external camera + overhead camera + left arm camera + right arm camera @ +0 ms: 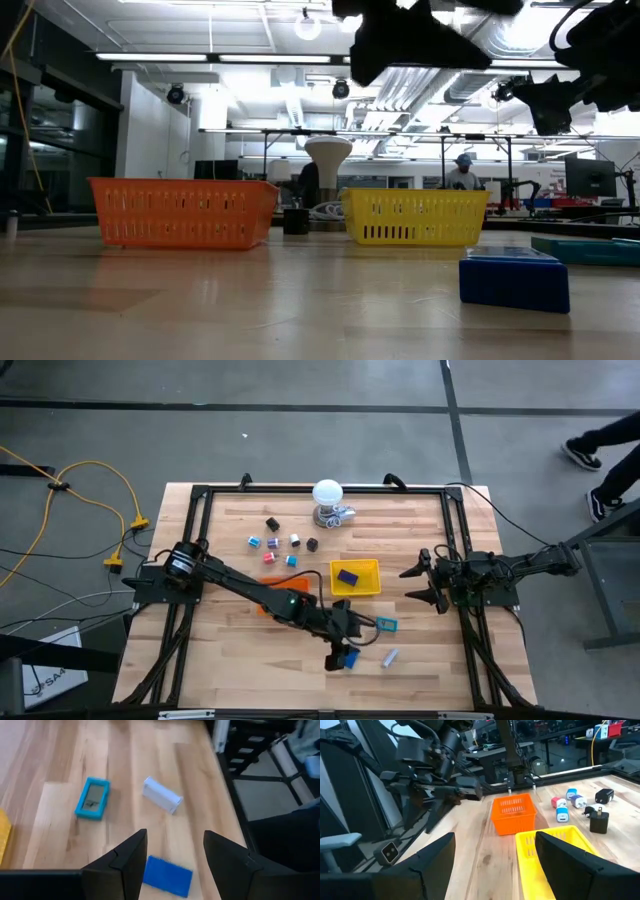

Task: Pick & Place Office items
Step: Put the light blue digital clock into the yellow bin

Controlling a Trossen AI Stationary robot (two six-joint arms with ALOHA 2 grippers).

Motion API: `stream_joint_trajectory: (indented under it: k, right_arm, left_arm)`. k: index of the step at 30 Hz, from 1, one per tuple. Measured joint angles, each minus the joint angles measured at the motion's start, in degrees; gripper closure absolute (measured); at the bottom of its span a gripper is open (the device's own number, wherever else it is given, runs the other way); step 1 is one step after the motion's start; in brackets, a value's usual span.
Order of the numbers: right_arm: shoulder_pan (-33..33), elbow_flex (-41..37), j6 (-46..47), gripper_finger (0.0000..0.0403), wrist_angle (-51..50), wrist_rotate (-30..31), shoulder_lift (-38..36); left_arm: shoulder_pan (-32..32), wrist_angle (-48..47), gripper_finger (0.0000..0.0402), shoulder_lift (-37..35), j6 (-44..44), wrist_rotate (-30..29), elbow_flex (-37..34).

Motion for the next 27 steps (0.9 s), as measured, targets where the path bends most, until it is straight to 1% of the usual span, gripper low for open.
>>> stream_joint_trajectory:
  k: [5, 8, 11, 13, 16, 20, 23, 25, 27]
  right_arm:
    - [-0.01, -0.01, 2.58, 0.0140, -0.02, -0.35, 0.52]
    - [0.21, 0.02, 2.58, 0.0140, 0.13, -2.11, 1.06]
    - [1.28, 0.08, 2.63, 0.0140, 2.42, -2.43, 2.35]
    - [2.26, 0.43, 2.40, 0.0140, 3.83, -2.44, 3.42]
    - [3.95, 2.59, 0.10, 0.0140, 5.96, -1.48, 6.04]
    - [5.80, 5.58, -2.93, 0.0140, 7.21, 0.67, 10.15]
    - [6.73, 8.34, -5.02, 0.0140, 7.84, 2.39, 14.21]
    - [7.18, 10.00, -5.45, 0.0140, 7.80, 3.22, 17.72]
    - [7.52, 11.85, -6.39, 0.0140, 7.67, 3.32, 21.51]
  left_arm:
    - [-2.45, 0.06, 0.0212, -0.98, 1.07, -0.71, 0.07]
    - [-4.25, -0.39, 0.0212, -2.14, 1.55, -3.88, -0.04]
    - [-6.43, -0.21, 0.0212, -4.30, 3.30, -10.28, -0.59]
    - [-7.92, -0.19, 0.0213, -6.06, 4.49, -15.90, -1.69]
    - [-10.18, 0.41, 0.0220, -8.77, 4.22, -25.16, -4.96]
    - [-12.35, 2.43, 0.0231, -10.57, 3.47, -34.50, -10.07]
    - [-13.54, 6.85, 0.0235, -11.18, 5.23, -37.82, -13.88]
    - [-14.39, 10.60, 0.0236, -11.21, 9.32, -37.85, -16.08]
    - [-14.84, 13.44, 0.0236, -11.15, 10.55, -37.77, -17.79]
